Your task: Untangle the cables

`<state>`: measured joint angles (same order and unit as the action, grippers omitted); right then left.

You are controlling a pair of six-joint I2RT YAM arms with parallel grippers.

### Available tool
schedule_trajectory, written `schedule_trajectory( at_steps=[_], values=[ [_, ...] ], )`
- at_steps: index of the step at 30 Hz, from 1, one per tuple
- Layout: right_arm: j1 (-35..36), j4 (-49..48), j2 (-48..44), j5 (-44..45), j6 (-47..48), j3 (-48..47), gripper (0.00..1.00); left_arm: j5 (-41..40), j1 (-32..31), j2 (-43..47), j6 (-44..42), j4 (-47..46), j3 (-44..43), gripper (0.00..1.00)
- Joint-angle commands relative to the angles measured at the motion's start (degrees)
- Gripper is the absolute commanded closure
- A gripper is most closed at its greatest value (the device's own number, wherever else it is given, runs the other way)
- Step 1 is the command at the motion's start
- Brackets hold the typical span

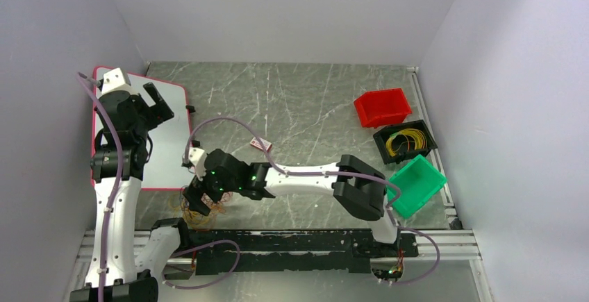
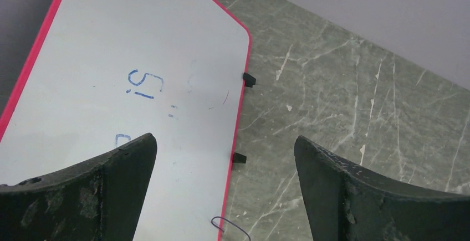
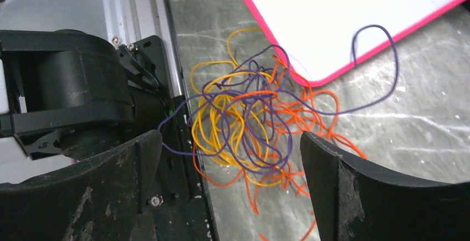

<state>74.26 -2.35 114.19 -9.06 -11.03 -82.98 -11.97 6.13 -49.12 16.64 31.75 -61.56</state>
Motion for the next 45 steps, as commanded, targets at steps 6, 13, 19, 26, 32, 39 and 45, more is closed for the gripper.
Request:
schedule_trajectory(
  at_steps=[6, 13, 19, 26, 32, 39, 45],
  values=[
    [1.98, 2.33, 7.92, 2.02, 4.21, -6.59, 0.0, 0.1, 0.33, 0.21, -1.7, 2.47, -2.98, 0.01],
    [3.12, 2.56, 11.37, 4.81, 6.22, -8.59, 0.0, 0.26, 0.37, 1.44, -1.78, 3.93, -2.92, 0.01],
    [3.48, 1.45, 13.53, 6.56, 6.98, -8.19, 0.0, 0.39, 0.37, 1.81, -1.96, 3.82, -2.84, 0.01],
    [3.67, -0.46, 15.09, 11.91, 7.14, -6.64, 0.0, 1.26, 0.37, 1.55, -1.62, 4.15, -2.61, 0.01],
    [3.66, -1.06, 16.32, 17.0, 7.42, -5.82, 0.09, 1.75, 0.37, 1.53, -1.09, 3.42, -1.85, 0.01],
    [3.69, -1.87, 16.71, 17.97, 8.29, -4.32, 0.43, 1.68, 0.37, 1.18, -0.89, 3.3, -1.9, 0.01],
    [3.57, -2.35, 13.42, 16.44, 8.76, -1.59, 0.7, 1.42, 0.37, 0.97, -0.62, 2.33, -1.23, 0.01]
  ],
)
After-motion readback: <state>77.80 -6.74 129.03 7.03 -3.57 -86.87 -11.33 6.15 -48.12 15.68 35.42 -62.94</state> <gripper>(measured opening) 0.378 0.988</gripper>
